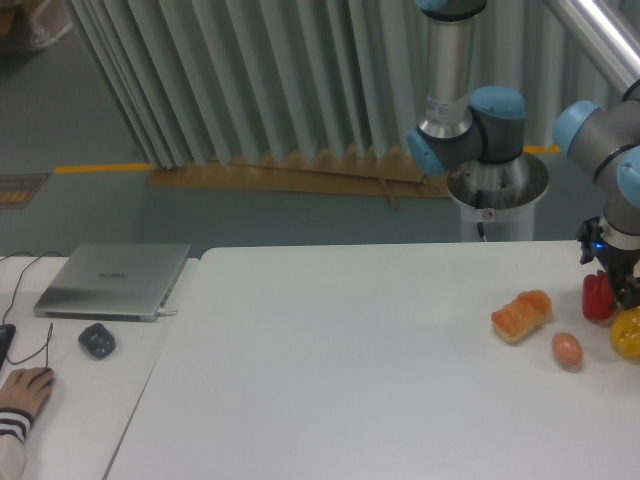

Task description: Place the red peppers in a basket

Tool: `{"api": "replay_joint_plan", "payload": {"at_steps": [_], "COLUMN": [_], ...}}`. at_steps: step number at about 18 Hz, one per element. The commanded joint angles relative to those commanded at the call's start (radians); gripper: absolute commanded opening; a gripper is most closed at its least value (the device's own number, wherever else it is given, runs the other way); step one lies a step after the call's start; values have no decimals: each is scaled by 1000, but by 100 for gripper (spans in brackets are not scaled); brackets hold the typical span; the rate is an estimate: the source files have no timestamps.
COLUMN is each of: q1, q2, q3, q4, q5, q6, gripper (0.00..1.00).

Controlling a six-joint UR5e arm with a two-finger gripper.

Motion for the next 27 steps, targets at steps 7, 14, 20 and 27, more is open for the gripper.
{"api": "replay_joint_plan", "payload": {"at_steps": [7,14,20,27], "q1": [-5,24,38,32], "q2": [3,3,6,8], "q3": [-18,-25,-35,-37], "q4": [28,28,31,31], "q5": [4,14,12,6], "q6": [18,103,107,92], "gripper": [100,100,100,100]}}
